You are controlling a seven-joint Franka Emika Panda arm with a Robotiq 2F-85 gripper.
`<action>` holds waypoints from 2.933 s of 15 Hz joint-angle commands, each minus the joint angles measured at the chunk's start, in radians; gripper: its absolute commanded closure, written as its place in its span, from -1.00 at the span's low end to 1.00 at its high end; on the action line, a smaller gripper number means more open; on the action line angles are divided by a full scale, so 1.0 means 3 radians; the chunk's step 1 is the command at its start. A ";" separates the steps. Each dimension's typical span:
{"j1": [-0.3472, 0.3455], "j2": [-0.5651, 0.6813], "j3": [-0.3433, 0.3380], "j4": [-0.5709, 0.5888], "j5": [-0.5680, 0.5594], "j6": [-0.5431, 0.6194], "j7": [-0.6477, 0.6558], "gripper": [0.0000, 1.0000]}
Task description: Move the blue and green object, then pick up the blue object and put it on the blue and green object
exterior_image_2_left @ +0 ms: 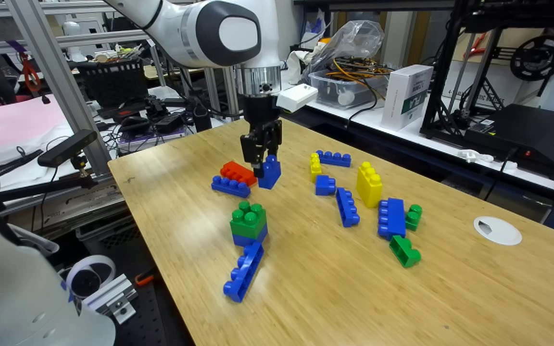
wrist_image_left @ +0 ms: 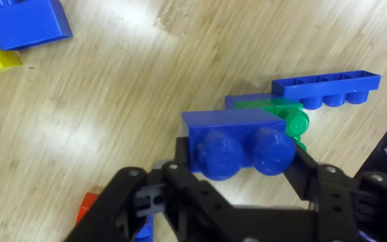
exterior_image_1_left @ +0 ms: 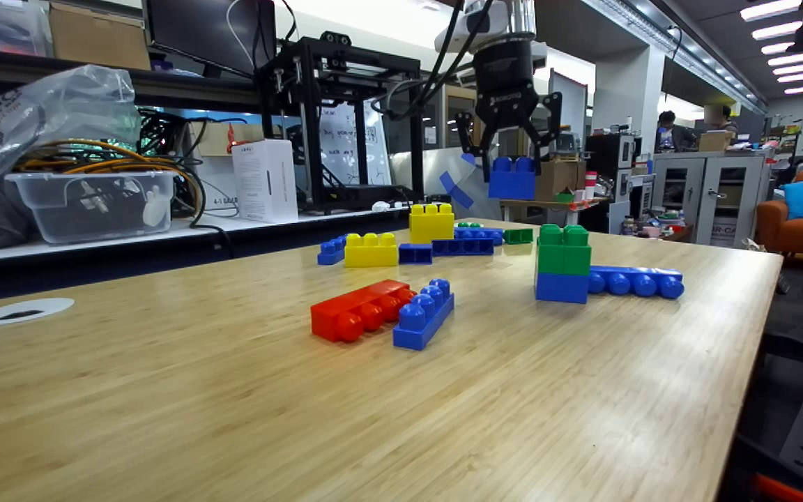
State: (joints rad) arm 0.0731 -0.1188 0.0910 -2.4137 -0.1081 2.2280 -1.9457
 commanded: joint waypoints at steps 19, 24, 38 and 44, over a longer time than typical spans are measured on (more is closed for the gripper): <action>0.0052 -0.0290 -0.0116 -0.0158 0.0083 -0.0073 -0.0145 0.10; 0.0065 -0.0488 -0.0225 -0.0248 0.0116 -0.0211 -0.0329 0.10; 0.0092 -0.0635 -0.0324 -0.0766 0.0150 -0.0059 -0.0503 0.10; 0.0097 -0.0632 -0.0313 -0.0826 0.0063 0.0134 -0.0460 0.10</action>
State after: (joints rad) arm 0.0911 -0.2915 0.0131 -2.6347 -0.0827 2.2164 -2.0623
